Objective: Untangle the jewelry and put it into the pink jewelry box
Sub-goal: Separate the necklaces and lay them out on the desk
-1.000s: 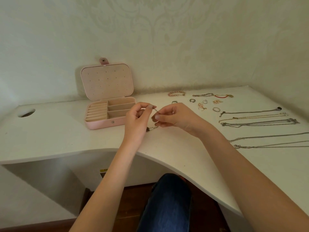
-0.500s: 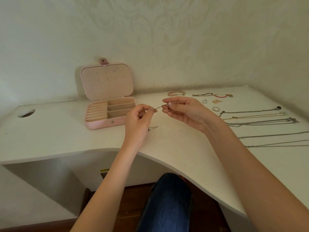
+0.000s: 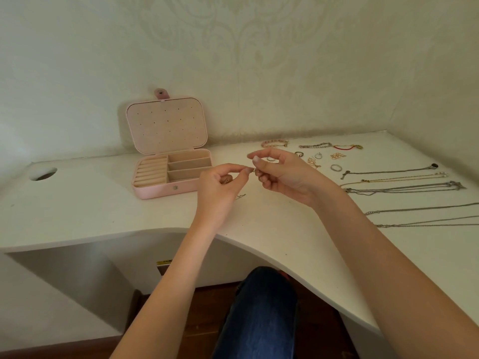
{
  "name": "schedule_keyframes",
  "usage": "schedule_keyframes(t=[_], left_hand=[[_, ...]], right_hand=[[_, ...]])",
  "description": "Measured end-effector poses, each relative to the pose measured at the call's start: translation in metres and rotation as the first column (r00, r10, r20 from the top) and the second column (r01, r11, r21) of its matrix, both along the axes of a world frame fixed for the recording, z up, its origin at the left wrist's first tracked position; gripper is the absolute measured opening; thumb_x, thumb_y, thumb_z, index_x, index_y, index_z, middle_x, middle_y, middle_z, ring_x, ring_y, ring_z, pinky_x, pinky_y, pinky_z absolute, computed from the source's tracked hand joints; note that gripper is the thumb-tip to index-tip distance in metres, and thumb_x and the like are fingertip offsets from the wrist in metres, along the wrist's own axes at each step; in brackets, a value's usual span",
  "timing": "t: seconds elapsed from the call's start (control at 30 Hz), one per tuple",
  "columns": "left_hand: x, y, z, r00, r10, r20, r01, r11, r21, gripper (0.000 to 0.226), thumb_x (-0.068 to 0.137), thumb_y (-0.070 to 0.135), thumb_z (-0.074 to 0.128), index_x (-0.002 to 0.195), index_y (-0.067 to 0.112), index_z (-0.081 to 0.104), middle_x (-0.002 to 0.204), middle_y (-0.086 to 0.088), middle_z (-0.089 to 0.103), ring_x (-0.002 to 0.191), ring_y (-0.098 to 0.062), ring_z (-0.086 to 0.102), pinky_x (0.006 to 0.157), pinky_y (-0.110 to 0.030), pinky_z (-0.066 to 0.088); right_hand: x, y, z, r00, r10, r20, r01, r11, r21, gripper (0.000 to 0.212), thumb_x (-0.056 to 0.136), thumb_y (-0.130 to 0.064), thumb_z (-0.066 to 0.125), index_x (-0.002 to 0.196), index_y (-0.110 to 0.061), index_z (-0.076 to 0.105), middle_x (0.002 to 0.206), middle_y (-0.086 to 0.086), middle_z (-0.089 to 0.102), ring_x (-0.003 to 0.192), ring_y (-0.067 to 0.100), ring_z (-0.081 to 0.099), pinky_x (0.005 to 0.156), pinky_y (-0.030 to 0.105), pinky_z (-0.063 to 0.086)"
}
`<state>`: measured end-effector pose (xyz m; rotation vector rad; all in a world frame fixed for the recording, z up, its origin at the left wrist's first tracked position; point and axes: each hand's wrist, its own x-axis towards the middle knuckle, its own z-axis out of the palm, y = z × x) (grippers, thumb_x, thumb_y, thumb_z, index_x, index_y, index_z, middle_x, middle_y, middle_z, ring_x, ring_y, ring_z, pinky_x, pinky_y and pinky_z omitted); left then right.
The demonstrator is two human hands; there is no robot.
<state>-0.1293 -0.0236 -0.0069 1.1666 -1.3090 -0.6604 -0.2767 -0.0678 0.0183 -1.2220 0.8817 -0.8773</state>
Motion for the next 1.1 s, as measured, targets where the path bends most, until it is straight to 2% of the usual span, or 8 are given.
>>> schedule_keyframes(t=[0.1,0.23,0.37,0.53,0.67,0.77,0.9,1.1], left_hand=[[0.002,-0.002,0.000,0.998,0.013,-0.059,-0.010,0.999,0.054,0.012,0.086,0.018,0.063,0.077,0.018,0.071,0.051,-0.007,0.040,0.049,-0.015,0.029,0.046,-0.018,0.025],[0.003,-0.005,-0.001,0.990,0.061,-0.128,-0.047,0.993,0.109,0.022,0.089,0.018,0.056,0.069,0.020,0.065,0.045,0.013,0.041,0.042,-0.006,0.031,0.042,-0.019,0.024],[0.004,-0.005,-0.001,0.988,-0.002,-0.151,0.016,0.996,0.087,0.023,0.090,0.025,0.058,0.069,0.028,0.067,0.047,0.008,0.040,0.040,-0.008,0.025,0.039,-0.021,0.019],[0.004,-0.002,0.002,0.983,-0.040,-0.177,0.052,0.996,0.067,0.012,0.091,0.020,0.058,0.081,0.018,0.065,0.057,0.011,0.063,0.036,0.001,0.042,0.040,-0.008,0.029],[0.006,-0.005,-0.002,0.983,-0.017,-0.183,0.032,0.996,0.078,0.012,0.089,0.027,0.061,0.078,0.025,0.067,0.052,0.003,0.056,0.036,-0.006,0.026,0.038,-0.019,0.022],[0.006,-0.006,-0.003,0.981,-0.013,-0.191,0.031,0.995,0.094,0.011,0.089,0.025,0.060,0.082,0.021,0.067,0.042,0.012,0.044,0.034,-0.003,0.027,0.036,-0.016,0.022],[0.008,-0.007,-0.005,0.977,0.008,-0.215,0.013,0.995,0.095,0.011,0.088,0.026,0.061,0.080,0.025,0.068,0.050,0.000,0.032,0.037,-0.005,0.023,0.036,-0.017,0.020],[0.008,-0.007,-0.006,0.980,0.032,-0.195,-0.011,0.994,0.108,0.008,0.086,0.030,0.064,0.083,0.026,0.071,0.050,0.001,0.036,0.040,-0.007,0.023,0.039,-0.018,0.021]], right_hand=[[-0.003,0.000,-0.001,0.996,0.089,-0.025,-0.088,0.996,0.013,0.030,0.083,-0.016,0.068,0.112,-0.008,0.064,0.071,0.000,0.054,0.061,0.008,0.045,0.060,0.018,0.043],[-0.005,0.000,-0.003,0.985,0.135,-0.111,-0.139,0.990,-0.029,0.019,0.081,-0.016,0.069,0.098,-0.009,0.071,0.074,0.002,0.048,0.062,0.008,0.042,0.063,0.019,0.039],[-0.002,-0.001,-0.006,0.986,0.091,-0.143,-0.100,0.993,-0.059,0.017,0.084,-0.017,0.068,0.099,-0.009,0.071,0.066,-0.003,0.048,0.060,0.007,0.041,0.060,0.019,0.037],[0.009,0.004,-0.009,0.983,0.077,-0.166,-0.098,0.988,-0.121,0.010,0.088,-0.022,0.065,0.084,-0.015,0.071,0.073,0.003,0.050,0.062,0.008,0.041,0.060,0.019,0.036],[0.011,0.005,-0.010,0.986,0.067,-0.154,-0.086,0.989,-0.120,0.007,0.088,-0.019,0.065,0.084,-0.014,0.068,0.068,-0.006,0.055,0.060,0.006,0.047,0.058,0.016,0.040],[0.011,0.005,-0.011,0.984,0.109,-0.141,-0.126,0.985,-0.114,0.007,0.087,-0.019,0.066,0.082,-0.015,0.068,0.072,-0.005,0.058,0.061,0.006,0.049,0.060,0.017,0.043],[0.010,0.002,-0.013,0.987,0.089,-0.133,-0.104,0.988,-0.112,0.011,0.090,-0.019,0.062,0.085,-0.011,0.067,0.080,0.000,0.061,0.065,0.007,0.052,0.064,0.018,0.045],[0.006,0.002,-0.011,0.986,0.013,-0.166,-0.034,0.992,-0.125,0.017,0.096,-0.020,0.053,0.083,-0.011,0.059,0.078,0.000,0.058,0.066,0.008,0.056,0.063,0.018,0.047]])
